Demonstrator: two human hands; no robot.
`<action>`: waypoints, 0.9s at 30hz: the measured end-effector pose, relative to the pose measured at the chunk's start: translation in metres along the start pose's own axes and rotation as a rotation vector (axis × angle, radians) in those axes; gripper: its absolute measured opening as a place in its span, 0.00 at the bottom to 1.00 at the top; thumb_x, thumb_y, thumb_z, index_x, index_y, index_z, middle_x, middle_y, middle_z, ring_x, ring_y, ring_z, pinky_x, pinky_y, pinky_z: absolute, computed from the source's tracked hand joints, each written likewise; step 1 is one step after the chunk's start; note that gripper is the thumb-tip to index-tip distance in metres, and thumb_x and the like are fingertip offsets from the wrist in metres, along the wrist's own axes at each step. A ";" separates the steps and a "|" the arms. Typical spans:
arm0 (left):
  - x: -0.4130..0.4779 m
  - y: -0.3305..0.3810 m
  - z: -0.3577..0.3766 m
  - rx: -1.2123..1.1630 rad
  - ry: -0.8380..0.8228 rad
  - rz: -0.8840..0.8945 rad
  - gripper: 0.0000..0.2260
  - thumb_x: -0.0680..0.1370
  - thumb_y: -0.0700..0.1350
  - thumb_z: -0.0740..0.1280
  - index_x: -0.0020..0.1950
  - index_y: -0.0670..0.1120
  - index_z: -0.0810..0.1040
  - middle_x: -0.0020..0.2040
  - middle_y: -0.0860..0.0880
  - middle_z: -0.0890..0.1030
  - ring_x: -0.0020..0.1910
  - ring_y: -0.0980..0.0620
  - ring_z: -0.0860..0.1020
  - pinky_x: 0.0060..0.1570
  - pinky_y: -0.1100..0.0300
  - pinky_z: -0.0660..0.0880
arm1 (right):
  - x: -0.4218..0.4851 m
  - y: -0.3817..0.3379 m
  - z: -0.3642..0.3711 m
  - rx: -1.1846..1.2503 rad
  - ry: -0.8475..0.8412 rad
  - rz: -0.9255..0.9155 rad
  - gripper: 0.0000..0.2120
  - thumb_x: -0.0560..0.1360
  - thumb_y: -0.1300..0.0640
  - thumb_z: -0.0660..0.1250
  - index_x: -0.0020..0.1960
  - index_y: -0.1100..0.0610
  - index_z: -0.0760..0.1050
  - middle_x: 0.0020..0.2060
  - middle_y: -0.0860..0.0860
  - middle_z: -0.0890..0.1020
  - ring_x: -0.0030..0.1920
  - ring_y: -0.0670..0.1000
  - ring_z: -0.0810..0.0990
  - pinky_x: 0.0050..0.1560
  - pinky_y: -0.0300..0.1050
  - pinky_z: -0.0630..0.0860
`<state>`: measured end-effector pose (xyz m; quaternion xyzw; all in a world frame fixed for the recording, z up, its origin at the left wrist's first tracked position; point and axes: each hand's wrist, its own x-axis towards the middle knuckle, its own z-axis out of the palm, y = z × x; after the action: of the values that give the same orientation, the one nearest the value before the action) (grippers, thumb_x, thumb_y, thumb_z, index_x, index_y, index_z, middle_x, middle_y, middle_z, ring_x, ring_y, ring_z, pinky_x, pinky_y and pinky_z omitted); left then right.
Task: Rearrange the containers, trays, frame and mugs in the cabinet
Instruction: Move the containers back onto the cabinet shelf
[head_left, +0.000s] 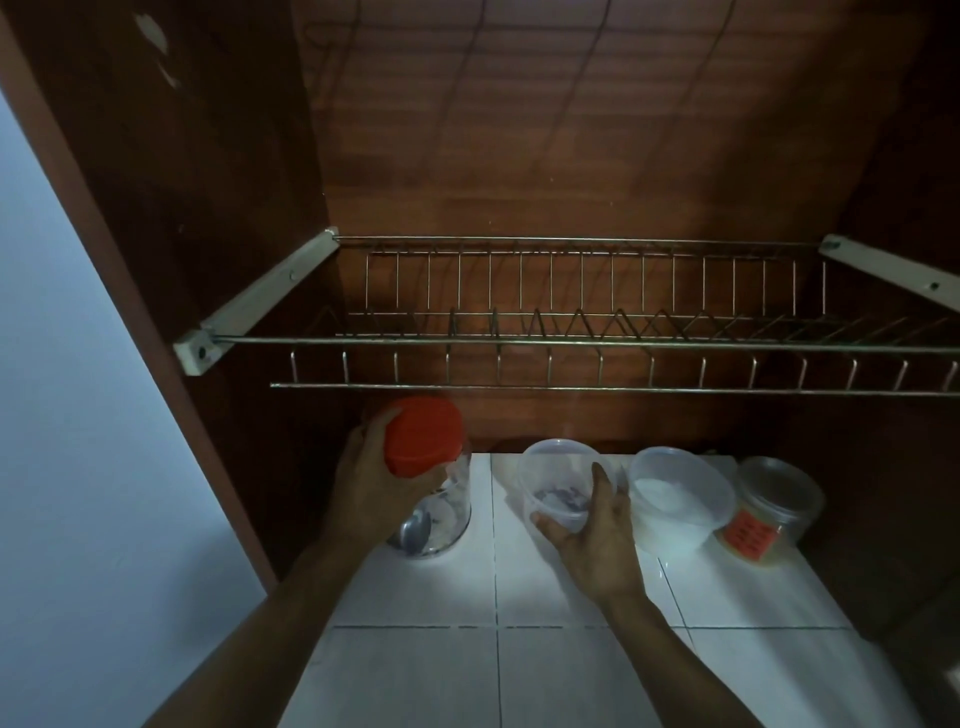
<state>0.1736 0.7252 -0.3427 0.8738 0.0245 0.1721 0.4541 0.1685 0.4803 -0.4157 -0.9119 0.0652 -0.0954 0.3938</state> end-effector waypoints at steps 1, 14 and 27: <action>0.000 0.000 0.001 -0.003 0.001 -0.002 0.43 0.64 0.52 0.80 0.74 0.55 0.63 0.72 0.48 0.65 0.68 0.44 0.68 0.63 0.50 0.71 | 0.000 0.001 0.000 0.012 0.001 -0.007 0.48 0.71 0.40 0.71 0.79 0.51 0.46 0.79 0.52 0.44 0.78 0.57 0.52 0.74 0.50 0.59; -0.005 0.005 0.002 -0.159 0.059 -0.017 0.40 0.62 0.50 0.81 0.71 0.56 0.68 0.70 0.52 0.69 0.67 0.47 0.70 0.63 0.50 0.72 | -0.005 0.000 -0.005 -0.024 -0.022 -0.016 0.49 0.70 0.38 0.71 0.79 0.52 0.46 0.79 0.53 0.49 0.78 0.56 0.52 0.75 0.50 0.58; -0.015 0.033 -0.019 -0.213 0.005 0.021 0.42 0.59 0.56 0.79 0.71 0.56 0.68 0.70 0.52 0.69 0.65 0.47 0.71 0.62 0.47 0.73 | -0.021 -0.027 -0.037 0.013 0.047 -0.069 0.47 0.68 0.41 0.75 0.77 0.53 0.55 0.73 0.51 0.65 0.71 0.54 0.67 0.69 0.46 0.67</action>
<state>0.1494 0.7182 -0.3107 0.8205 -0.0018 0.1807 0.5424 0.1411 0.4771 -0.3738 -0.9085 0.0425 -0.1305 0.3947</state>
